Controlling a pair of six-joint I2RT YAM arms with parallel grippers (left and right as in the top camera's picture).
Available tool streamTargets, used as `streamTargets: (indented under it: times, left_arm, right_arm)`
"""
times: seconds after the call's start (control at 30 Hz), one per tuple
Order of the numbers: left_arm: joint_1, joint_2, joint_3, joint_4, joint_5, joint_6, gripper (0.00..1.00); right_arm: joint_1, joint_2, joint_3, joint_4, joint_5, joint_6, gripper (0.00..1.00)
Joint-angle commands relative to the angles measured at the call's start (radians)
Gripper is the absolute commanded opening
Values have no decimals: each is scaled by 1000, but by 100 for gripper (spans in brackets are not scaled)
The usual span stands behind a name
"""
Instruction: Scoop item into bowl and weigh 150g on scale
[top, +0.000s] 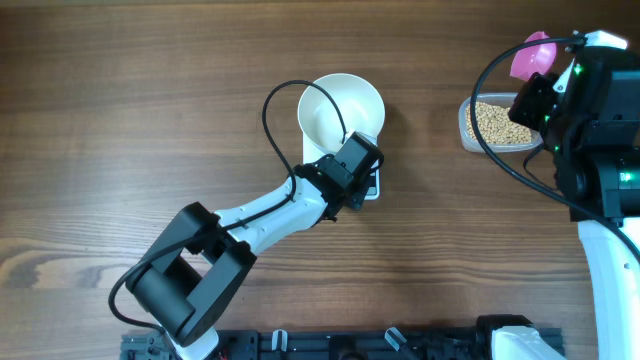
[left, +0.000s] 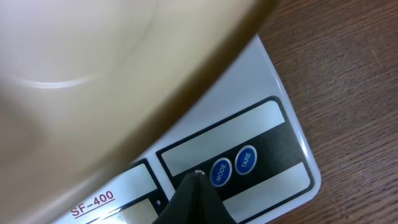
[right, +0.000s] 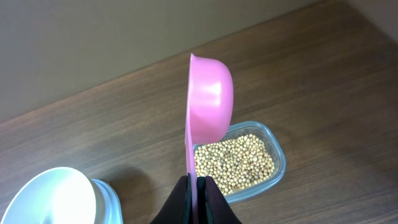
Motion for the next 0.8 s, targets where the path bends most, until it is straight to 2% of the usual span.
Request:
streamTargets:
  times: [0.0,0.47,0.6,0.77]
  left_arm:
    - [3,35,-10,-2,9,12,4]
    - [3,43,-10,-4,9,11,4]
    - [3,-95,-10,-8,10,-24,4]
    - [7,-357,-10,-72,103,-26,4]
  right_arm:
    - [-2,8,15,8,-5,-13,4]
    - [-2,8,15,8,-5,-13,4]
    - [-2,8,15,8,-5,-13,4]
    - [-2,8,15,6,-5,-12,4]
